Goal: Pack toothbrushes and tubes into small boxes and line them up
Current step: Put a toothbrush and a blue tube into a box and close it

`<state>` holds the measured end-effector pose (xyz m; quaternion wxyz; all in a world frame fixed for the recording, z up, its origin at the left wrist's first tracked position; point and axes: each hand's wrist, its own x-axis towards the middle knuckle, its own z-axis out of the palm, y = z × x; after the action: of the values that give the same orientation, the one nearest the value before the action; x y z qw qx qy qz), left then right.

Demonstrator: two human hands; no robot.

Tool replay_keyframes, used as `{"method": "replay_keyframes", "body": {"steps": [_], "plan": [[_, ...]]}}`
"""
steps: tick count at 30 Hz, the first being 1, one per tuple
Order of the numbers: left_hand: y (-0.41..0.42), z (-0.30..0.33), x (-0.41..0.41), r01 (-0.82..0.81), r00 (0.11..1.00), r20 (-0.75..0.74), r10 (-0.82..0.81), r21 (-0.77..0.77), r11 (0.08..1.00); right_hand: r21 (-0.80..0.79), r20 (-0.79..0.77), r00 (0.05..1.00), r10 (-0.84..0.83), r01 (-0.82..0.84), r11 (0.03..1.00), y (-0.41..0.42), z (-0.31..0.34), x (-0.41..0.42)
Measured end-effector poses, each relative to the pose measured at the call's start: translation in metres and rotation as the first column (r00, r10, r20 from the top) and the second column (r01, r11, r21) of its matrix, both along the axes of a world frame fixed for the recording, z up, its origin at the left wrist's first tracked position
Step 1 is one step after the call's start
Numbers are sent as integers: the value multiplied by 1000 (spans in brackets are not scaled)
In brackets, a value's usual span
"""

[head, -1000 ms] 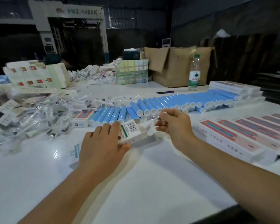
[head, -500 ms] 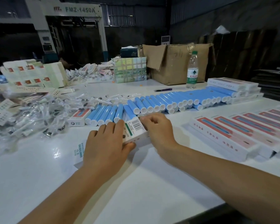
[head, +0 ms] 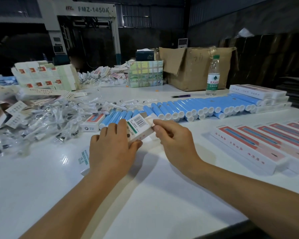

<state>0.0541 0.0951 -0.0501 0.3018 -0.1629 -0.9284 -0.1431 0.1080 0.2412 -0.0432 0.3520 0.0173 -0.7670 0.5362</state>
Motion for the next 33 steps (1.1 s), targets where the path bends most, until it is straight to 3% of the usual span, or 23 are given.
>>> {"method": "replay_keyframes", "body": {"steps": [12, 25, 33], "plan": [[-4, -5, -2, 50, 999, -10, -52, -115, 992, -146, 170, 984, 52, -27, 989, 5, -5, -5], [6, -10, 9, 28, 996, -69, -48, -268, 963, -127, 366, 930, 29, 18, 992, 1, 0, -4], [7, -11, 13, 12, 998, -62, -30, -278, 961, -148, 393, 907, 153, -102, 984, 0, 0, 0]]}}
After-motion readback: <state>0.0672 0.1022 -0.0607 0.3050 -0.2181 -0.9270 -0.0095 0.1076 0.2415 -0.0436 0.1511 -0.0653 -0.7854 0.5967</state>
